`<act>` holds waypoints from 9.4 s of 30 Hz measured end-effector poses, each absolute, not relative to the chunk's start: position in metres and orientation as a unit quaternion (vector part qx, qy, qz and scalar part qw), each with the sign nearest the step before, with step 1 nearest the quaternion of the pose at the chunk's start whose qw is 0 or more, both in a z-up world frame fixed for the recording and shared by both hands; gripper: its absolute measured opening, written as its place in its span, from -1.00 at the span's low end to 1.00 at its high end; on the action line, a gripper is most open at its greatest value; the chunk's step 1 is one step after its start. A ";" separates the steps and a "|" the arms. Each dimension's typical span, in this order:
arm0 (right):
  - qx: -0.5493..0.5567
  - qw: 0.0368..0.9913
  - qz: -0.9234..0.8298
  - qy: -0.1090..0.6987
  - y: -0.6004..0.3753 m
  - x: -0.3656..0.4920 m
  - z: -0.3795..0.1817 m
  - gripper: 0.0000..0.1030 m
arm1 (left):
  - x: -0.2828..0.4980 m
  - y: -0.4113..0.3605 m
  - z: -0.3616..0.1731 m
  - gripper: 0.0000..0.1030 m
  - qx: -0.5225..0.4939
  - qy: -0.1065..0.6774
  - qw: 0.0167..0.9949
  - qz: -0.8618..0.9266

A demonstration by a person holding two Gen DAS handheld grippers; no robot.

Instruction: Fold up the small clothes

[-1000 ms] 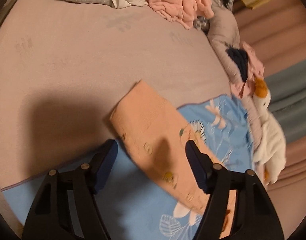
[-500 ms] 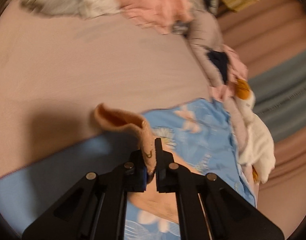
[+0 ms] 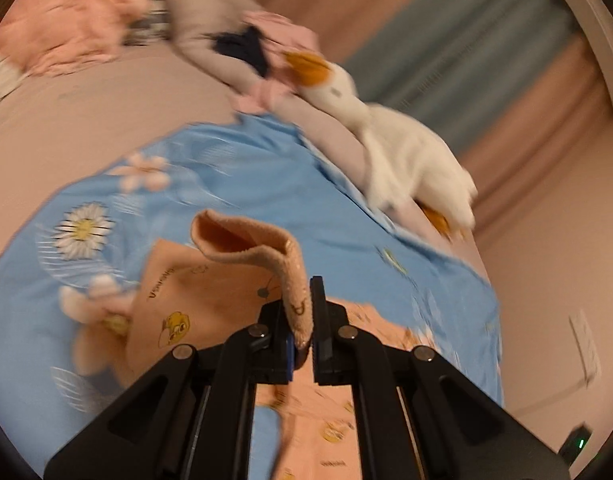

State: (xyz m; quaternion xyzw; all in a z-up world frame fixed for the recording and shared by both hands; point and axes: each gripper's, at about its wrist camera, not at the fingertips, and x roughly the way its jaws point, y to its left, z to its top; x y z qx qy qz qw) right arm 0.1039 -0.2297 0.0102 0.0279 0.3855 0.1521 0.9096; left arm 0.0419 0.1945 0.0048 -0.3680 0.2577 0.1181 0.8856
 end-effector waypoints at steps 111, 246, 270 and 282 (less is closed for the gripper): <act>-0.012 0.890 0.278 0.360 -0.165 0.194 0.035 -0.90 | 0.109 0.140 -0.076 -0.73 -0.275 0.452 0.844 0.086; 0.019 0.842 0.176 0.510 -0.236 0.228 -0.079 -0.69 | 0.093 0.115 -0.105 -0.44 -0.242 0.492 0.828 0.118; 0.021 0.864 0.188 0.466 -0.224 0.235 -0.070 -0.83 | 0.091 0.120 -0.104 -0.43 -0.266 0.485 0.825 0.115; -0.044 0.863 0.149 0.480 -0.213 0.229 -0.075 -0.46 | 0.086 0.121 -0.059 -0.48 -0.283 0.439 0.849 0.083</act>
